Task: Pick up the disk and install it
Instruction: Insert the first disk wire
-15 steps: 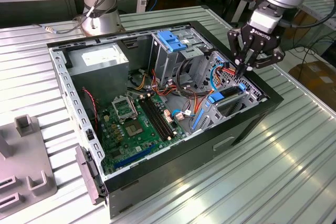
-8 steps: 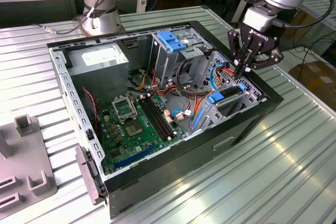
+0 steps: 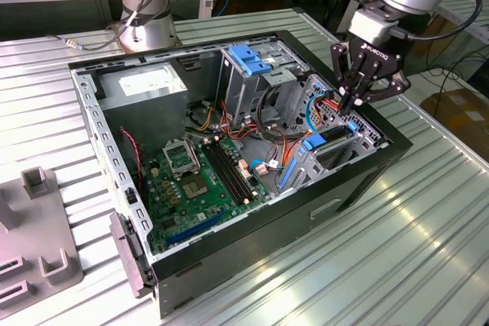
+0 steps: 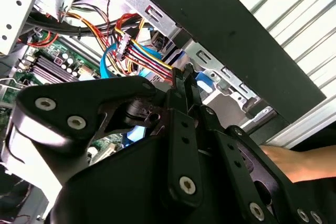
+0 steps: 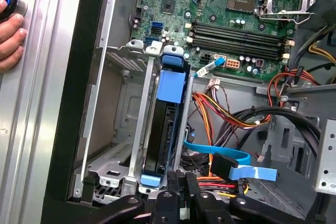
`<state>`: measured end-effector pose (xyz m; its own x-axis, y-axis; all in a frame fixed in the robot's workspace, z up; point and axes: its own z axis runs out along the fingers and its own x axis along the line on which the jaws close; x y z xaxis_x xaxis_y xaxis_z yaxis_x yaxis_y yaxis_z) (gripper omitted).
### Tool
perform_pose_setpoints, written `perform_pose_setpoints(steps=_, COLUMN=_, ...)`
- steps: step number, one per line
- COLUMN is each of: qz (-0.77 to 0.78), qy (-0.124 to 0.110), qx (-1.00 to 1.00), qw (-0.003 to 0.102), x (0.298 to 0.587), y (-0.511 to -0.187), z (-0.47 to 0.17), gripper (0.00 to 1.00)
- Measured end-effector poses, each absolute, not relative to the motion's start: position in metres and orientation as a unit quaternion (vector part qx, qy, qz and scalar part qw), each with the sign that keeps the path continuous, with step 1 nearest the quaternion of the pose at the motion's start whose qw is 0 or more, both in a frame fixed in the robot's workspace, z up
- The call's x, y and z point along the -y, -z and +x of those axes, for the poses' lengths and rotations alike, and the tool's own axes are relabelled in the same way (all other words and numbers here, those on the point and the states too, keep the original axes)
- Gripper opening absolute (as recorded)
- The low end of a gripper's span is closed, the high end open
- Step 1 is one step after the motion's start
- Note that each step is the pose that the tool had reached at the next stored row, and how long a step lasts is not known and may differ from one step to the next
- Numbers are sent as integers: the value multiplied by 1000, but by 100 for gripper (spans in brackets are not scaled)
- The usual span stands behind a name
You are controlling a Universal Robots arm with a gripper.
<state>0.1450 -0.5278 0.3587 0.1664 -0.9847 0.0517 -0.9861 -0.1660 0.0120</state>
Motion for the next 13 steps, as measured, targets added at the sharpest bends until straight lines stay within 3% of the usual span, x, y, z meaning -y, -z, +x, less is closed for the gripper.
perform_pose_setpoints(steps=13, qz=733, qy=-15, qx=680, qw=22, x=529, y=-357, z=142, gripper=17)
